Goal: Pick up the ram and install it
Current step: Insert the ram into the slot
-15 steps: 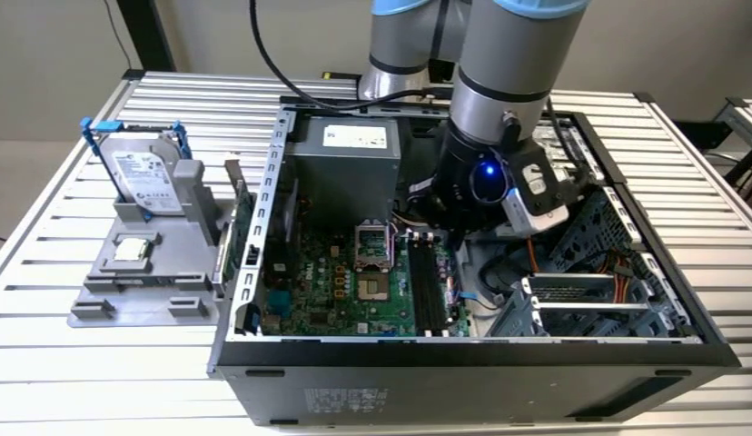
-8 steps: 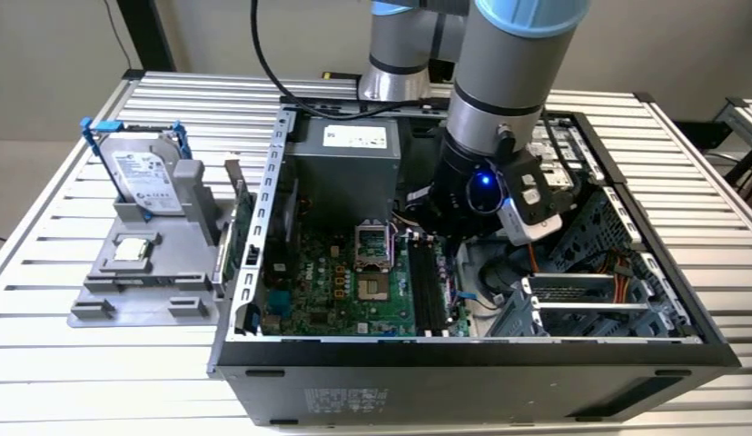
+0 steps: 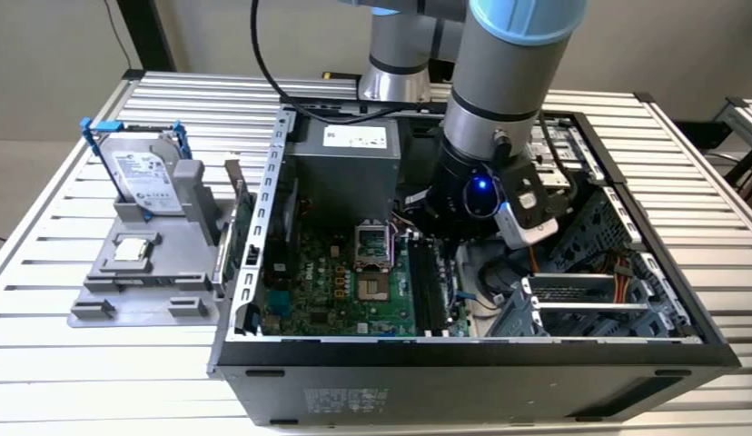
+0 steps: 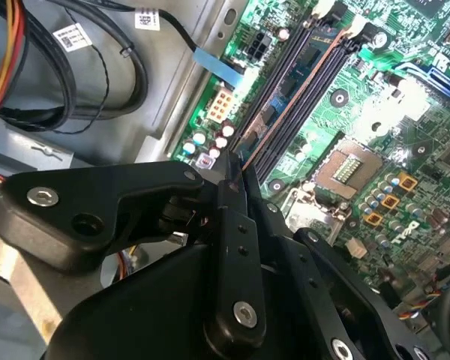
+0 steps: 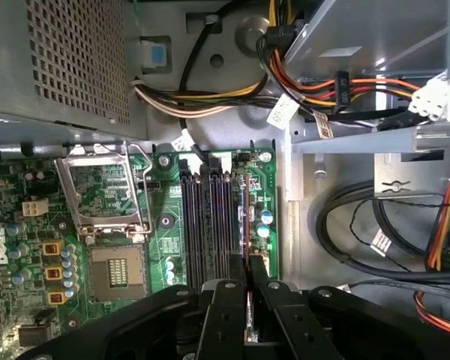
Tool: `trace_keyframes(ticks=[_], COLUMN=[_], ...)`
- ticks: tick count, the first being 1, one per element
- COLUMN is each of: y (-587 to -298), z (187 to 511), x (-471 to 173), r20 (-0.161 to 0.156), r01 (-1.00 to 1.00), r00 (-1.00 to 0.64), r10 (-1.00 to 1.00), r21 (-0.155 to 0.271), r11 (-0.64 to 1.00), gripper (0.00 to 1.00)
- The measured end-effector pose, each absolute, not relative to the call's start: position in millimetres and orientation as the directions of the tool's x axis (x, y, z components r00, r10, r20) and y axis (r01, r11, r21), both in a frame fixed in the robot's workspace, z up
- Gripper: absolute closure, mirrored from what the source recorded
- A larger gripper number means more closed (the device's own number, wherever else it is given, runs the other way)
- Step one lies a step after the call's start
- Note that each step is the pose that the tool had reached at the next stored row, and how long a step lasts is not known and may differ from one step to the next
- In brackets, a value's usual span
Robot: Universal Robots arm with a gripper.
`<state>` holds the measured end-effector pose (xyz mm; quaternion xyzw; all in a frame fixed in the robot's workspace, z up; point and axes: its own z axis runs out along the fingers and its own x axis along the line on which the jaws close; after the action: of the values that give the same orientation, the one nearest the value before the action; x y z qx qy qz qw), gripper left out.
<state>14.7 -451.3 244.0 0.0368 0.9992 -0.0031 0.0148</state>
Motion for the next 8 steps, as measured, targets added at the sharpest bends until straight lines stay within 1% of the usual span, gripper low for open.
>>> trace_keyframes(ticks=[8], y=[-452.3], z=[235.3], x=[10.7], r20=[-0.03], r01=[0.06], r00=[-0.998], r10=[0.06], r21=[-0.005], r11=[0.998], gripper=[1.0])
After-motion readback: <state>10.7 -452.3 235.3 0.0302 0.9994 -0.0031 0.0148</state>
